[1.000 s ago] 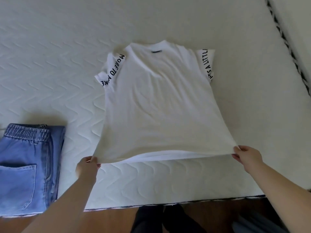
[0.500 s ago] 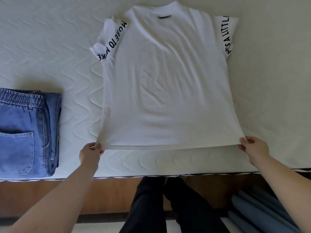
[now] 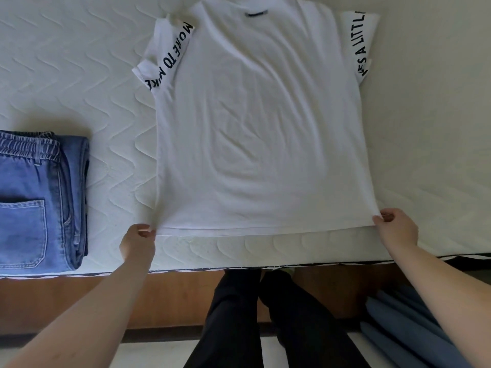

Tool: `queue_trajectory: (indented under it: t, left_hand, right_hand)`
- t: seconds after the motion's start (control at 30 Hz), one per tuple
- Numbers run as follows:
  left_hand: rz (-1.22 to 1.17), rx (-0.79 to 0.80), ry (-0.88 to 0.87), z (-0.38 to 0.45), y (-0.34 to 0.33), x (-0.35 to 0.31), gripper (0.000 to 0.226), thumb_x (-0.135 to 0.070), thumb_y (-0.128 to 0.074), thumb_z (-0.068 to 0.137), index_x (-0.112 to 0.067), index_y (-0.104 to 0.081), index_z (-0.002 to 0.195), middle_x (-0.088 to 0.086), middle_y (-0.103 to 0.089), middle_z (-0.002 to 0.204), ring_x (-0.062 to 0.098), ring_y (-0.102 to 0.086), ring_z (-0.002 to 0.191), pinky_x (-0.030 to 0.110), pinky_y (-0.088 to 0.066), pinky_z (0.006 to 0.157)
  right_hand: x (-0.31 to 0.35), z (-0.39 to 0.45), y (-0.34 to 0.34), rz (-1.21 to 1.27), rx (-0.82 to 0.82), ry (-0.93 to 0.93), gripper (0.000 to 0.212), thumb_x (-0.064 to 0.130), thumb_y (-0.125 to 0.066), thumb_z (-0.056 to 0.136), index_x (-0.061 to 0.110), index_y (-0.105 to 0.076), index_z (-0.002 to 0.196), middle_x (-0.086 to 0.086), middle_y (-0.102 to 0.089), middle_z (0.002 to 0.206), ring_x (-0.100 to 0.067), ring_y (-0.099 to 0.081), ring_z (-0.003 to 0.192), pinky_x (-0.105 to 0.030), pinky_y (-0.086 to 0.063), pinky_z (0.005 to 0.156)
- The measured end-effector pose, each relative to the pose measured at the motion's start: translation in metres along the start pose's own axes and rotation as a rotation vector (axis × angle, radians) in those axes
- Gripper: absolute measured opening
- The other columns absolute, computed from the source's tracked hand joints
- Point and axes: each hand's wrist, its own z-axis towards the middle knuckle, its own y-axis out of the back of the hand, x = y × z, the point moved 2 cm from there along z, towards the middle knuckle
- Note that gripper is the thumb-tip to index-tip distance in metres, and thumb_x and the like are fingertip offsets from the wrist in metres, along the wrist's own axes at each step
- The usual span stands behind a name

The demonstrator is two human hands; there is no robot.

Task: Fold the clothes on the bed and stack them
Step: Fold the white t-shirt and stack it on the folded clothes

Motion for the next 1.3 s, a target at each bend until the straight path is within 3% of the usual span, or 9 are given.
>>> queue_trajectory:
  t: [0.1, 0.2, 0.3, 0.43, 0.53, 0.83, 1.03, 1.13, 1.3]
  left_hand:
    - [0.151, -0.154, -0.067, -0.011, -0.005, -0.017, 0.039, -0.017, -0.059, 0.093, -0.015, -0.050, 0.131, 0.019, -0.046, 0.136, 0.039, -0.050, 0.118, 0.052, -0.042, 0.099]
    - [0.265, -0.151, -0.381, -0.033, -0.026, -0.047, 0.048, -0.015, -0.058, 0.091, -0.014, -0.046, 0.137, 0.014, -0.042, 0.141, 0.034, -0.041, 0.130, 0.050, -0.034, 0.106]
    - [0.476, 0.043, -0.710, -0.062, -0.064, -0.073, 0.061, -0.022, -0.055, 0.094, -0.020, -0.033, 0.150, 0.010, -0.026, 0.158, 0.027, -0.025, 0.145, 0.046, -0.025, 0.115]
    - [0.790, 0.289, -1.018, -0.096, -0.120, -0.087, 0.066, -0.039, -0.031, 0.102, -0.038, 0.011, 0.153, -0.005, 0.024, 0.160, 0.017, 0.023, 0.147, 0.041, 0.004, 0.121]
    - [0.848, 0.375, -1.057, -0.104, -0.135, -0.079, 0.065, -0.041, -0.026, 0.103, -0.044, 0.018, 0.150, -0.011, 0.032, 0.157, 0.014, 0.026, 0.145, 0.040, 0.006, 0.120]
    - [0.982, 0.366, -1.027, -0.080, -0.094, -0.047, 0.063, -0.043, -0.018, 0.104, -0.048, 0.032, 0.142, -0.017, 0.040, 0.152, 0.015, 0.028, 0.145, 0.041, 0.002, 0.121]
    - [0.972, 0.431, -0.924, -0.085, -0.078, -0.056, 0.063, -0.032, -0.027, 0.103, -0.043, 0.009, 0.153, -0.011, 0.024, 0.160, 0.012, 0.010, 0.150, 0.041, -0.014, 0.120]
    - [0.932, 0.435, -0.927, -0.081, -0.074, -0.074, 0.054, -0.026, -0.032, 0.102, -0.035, -0.018, 0.154, -0.006, -0.004, 0.164, 0.017, -0.014, 0.149, 0.039, -0.026, 0.114]
    - [0.640, 0.403, -0.863, -0.050, -0.064, -0.095, 0.039, -0.023, -0.039, 0.102, -0.026, -0.047, 0.139, -0.003, -0.046, 0.142, 0.020, -0.054, 0.119, 0.034, -0.040, 0.099]
  right_hand:
    - [0.019, -0.011, 0.001, -0.064, -0.181, 0.011, 0.046, 0.020, -0.064, 0.088, 0.009, -0.052, 0.130, -0.021, -0.054, 0.126, -0.041, -0.050, 0.113, -0.047, -0.039, 0.096]
    - [0.051, -0.029, -0.018, -0.137, -0.245, 0.280, 0.050, 0.013, -0.067, 0.084, 0.002, -0.052, 0.131, -0.028, -0.052, 0.127, -0.046, -0.049, 0.116, -0.053, -0.038, 0.096]
    - [0.093, -0.060, -0.057, -0.252, -0.049, 0.562, 0.060, 0.015, -0.067, 0.086, 0.003, -0.047, 0.141, -0.023, -0.047, 0.142, -0.040, -0.044, 0.130, -0.051, -0.035, 0.104]
    - [0.121, -0.098, -0.116, -0.518, 0.290, 0.724, 0.067, 0.042, -0.043, 0.098, 0.026, -0.013, 0.156, 0.001, -0.001, 0.165, -0.025, -0.008, 0.150, -0.044, -0.014, 0.117]
    - [0.120, -0.106, -0.132, -0.560, 0.384, 0.730, 0.067, 0.044, -0.033, 0.101, 0.030, 0.002, 0.156, 0.004, 0.018, 0.163, -0.024, 0.010, 0.150, -0.046, -0.006, 0.120]
    - [0.065, -0.072, -0.081, -0.722, 0.355, 0.746, 0.062, 0.046, -0.021, 0.102, 0.036, 0.014, 0.153, 0.014, 0.033, 0.152, -0.015, 0.010, 0.150, -0.045, -0.009, 0.120]
    - [0.087, -0.084, -0.070, -0.710, 0.329, 0.681, 0.056, 0.045, -0.029, 0.102, 0.022, -0.024, 0.153, -0.004, -0.016, 0.162, -0.026, -0.021, 0.146, -0.042, -0.030, 0.111]
    - [0.117, -0.084, -0.071, -0.686, 0.210, 0.674, 0.041, 0.040, -0.035, 0.100, 0.014, -0.052, 0.127, -0.009, -0.050, 0.132, -0.029, -0.048, 0.119, -0.039, -0.041, 0.095]
    - [0.176, -0.077, -0.087, -0.547, 0.109, 0.694, 0.029, 0.029, -0.050, 0.096, 0.010, -0.061, 0.115, -0.011, -0.060, 0.113, -0.033, -0.056, 0.103, -0.040, -0.042, 0.086]
